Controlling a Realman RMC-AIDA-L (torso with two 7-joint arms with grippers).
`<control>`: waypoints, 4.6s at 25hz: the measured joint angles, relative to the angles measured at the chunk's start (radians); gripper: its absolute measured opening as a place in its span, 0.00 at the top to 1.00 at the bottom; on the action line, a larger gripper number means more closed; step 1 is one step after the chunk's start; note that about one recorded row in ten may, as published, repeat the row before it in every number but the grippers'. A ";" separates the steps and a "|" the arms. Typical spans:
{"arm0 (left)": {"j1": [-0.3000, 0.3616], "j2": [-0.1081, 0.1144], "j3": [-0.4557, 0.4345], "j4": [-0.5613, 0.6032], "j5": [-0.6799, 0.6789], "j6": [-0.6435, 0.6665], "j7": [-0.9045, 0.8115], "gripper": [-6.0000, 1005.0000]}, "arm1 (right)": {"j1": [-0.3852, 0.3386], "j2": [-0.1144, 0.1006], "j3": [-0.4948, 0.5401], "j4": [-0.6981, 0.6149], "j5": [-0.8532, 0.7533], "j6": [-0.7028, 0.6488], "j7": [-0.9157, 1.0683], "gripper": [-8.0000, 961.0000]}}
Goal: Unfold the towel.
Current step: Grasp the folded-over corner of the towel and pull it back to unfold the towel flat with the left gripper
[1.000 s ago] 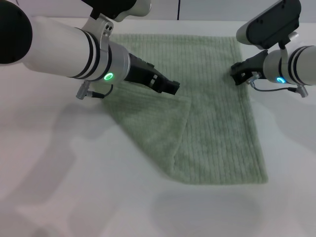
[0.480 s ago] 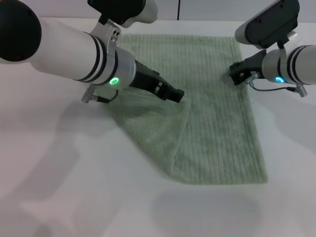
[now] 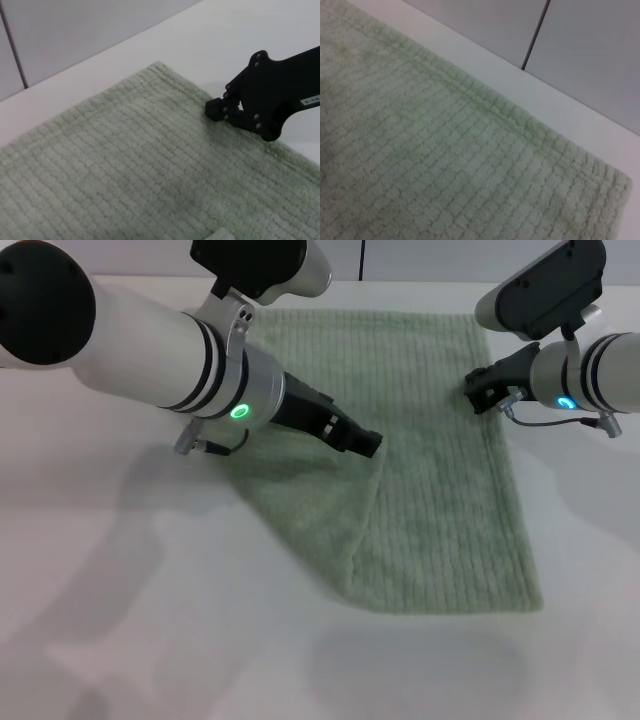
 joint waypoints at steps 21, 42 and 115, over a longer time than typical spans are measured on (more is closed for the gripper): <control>-0.030 -0.001 0.054 0.070 -0.056 0.079 0.012 0.19 | 0.000 0.000 0.000 0.001 0.000 -0.001 0.000 0.97; -0.063 -0.003 0.112 0.133 -0.089 0.155 0.012 0.19 | 0.000 0.000 0.000 -0.003 0.000 -0.012 0.000 0.97; -0.236 -0.009 0.200 0.416 -0.141 0.303 0.012 0.19 | 0.011 0.000 0.000 0.001 0.000 -0.022 -0.002 0.97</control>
